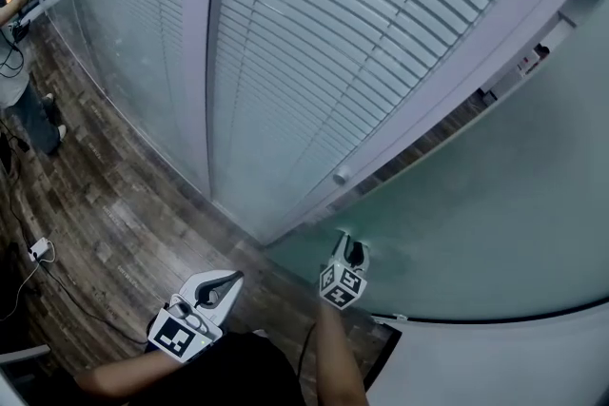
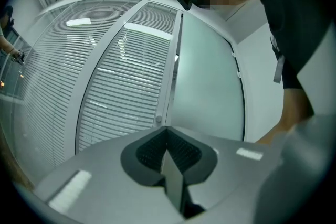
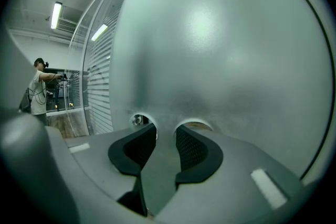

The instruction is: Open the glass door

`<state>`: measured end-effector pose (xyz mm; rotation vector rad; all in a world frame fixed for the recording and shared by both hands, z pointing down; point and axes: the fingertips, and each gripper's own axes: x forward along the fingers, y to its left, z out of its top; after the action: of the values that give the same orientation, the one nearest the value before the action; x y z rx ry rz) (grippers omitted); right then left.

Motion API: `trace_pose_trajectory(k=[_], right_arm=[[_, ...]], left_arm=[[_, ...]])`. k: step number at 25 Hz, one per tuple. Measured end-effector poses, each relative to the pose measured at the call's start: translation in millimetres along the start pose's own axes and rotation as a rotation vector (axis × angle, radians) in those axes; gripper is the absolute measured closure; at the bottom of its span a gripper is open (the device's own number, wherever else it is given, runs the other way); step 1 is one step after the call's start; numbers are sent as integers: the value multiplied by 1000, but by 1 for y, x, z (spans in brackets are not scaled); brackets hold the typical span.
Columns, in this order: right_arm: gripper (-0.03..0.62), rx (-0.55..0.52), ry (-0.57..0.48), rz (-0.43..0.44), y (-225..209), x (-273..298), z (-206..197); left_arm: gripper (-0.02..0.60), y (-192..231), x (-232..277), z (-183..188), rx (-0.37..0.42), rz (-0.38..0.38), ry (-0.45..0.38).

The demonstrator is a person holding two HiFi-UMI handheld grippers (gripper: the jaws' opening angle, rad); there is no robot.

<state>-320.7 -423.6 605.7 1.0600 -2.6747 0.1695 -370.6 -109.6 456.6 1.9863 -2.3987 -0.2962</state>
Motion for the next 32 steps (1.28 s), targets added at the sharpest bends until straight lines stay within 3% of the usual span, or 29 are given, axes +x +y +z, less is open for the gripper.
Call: trace_pose_trajectory(k=[11,23,32], right_arm=[[476,-4,-41,13,17,-61,-28],[476,-14,-34,45,30,-137,-35],[474,-14,-8,45,37,-190,-42]], left_arm=[[581,-10,-13,-13,-10,-102,-10],[581,-58,9,-11,-55,-331,30],[459,-109,21,-21,-100,-535,104]])
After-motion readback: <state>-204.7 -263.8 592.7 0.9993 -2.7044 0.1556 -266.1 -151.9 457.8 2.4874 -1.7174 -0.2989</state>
